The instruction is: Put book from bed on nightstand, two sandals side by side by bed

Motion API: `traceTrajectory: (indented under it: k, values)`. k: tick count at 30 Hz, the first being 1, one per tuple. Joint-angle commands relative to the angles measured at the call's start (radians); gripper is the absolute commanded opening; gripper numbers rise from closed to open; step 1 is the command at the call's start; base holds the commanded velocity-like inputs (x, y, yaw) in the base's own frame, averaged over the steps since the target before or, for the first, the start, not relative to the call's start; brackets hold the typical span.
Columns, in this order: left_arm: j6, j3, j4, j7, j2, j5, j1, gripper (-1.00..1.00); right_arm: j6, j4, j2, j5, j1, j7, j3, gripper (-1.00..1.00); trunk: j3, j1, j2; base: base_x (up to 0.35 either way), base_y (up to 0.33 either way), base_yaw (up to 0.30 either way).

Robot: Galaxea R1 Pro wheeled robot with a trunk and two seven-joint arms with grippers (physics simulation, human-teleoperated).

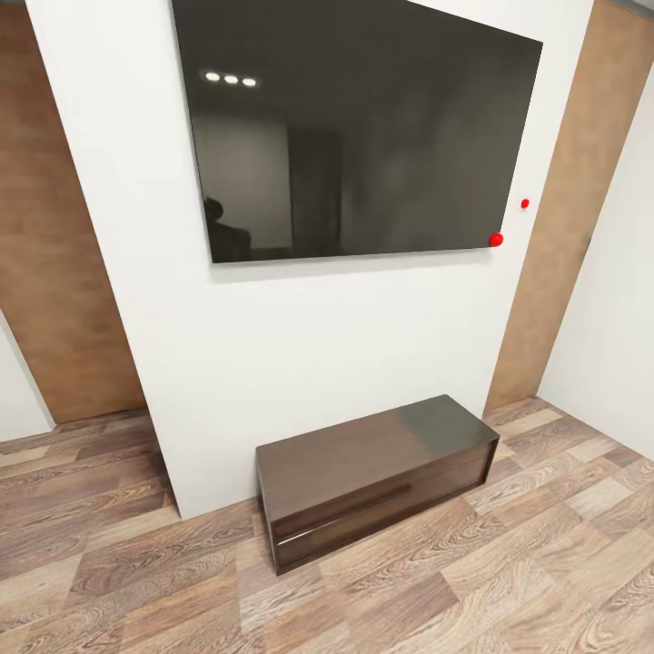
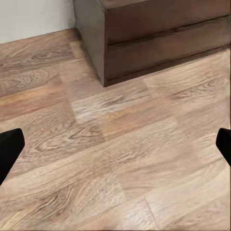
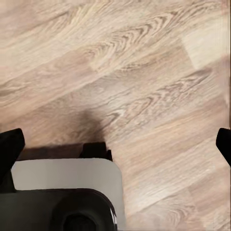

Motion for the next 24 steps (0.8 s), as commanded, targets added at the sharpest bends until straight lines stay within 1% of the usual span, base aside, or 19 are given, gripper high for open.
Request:
traceTrajectory:
  k: [1,2,5,9,11,13,21,24]
  values:
    - [-0.001,-0.001,-0.005,0.002,-0.006,-0.003,0.001,1.0,-0.014,-0.002,-0.004,-0.016,0.0,0.002,-0.023,1.0,-0.001,0.0,0.0,0.0,0.0,0.0]
    - [-0.001,-0.001,-0.013,0.002,-0.008,-0.003,0.001,1.0,-0.025,-0.001,-0.006,-0.024,0.0,0.003,-0.034,1.0,-0.001,0.0,0.0,0.0,0.0,0.0]
    - [-0.002,0.003,-0.011,0.0,-0.006,0.001,0.001,1.0,-0.061,0.003,-0.007,-0.035,0.0,0.006,-0.049,1.0,-0.001,0.0,0.0,0.0,0.0,0.0]
    - [-0.003,0.005,0.012,-0.002,-0.004,0.002,0.001,1.0,-0.073,0.002,-0.007,-0.037,0.0,0.008,-0.054,1.0,-0.001,0.0,0.0,0.0,0.0,0.0]
    - [-0.007,0.006,0.047,-0.002,-0.004,0.002,0.002,1.0,-0.075,0.001,-0.008,-0.038,0.0,0.009,-0.055,1.0,-0.001,0.0,0.0,0.0,0.0,0.0]
    - [-0.008,0.007,0.058,-0.003,-0.004,0.002,0.002,1.0,-0.076,0.001,-0.008,-0.039,0.0,0.008,-0.056,1.0,-0.001,0.0,0.0,0.0,0.0,0.0]
    - [-0.01,0.008,0.075,-0.001,-0.003,0.006,0.002,1.0,-0.077,0.001,-0.009,-0.039,0.0,0.006,-0.058,1.0,-0.001,0.0,0.0,0.0,0.0,-0.003]
    - [-0.01,0.008,0.075,-0.002,-0.003,0.006,0.002,1.0,-0.077,0.002,-0.009,-0.039,0.0,0.006,-0.058,1.0,-0.001,0.0,0.0,0.0,0.0,-0.124]
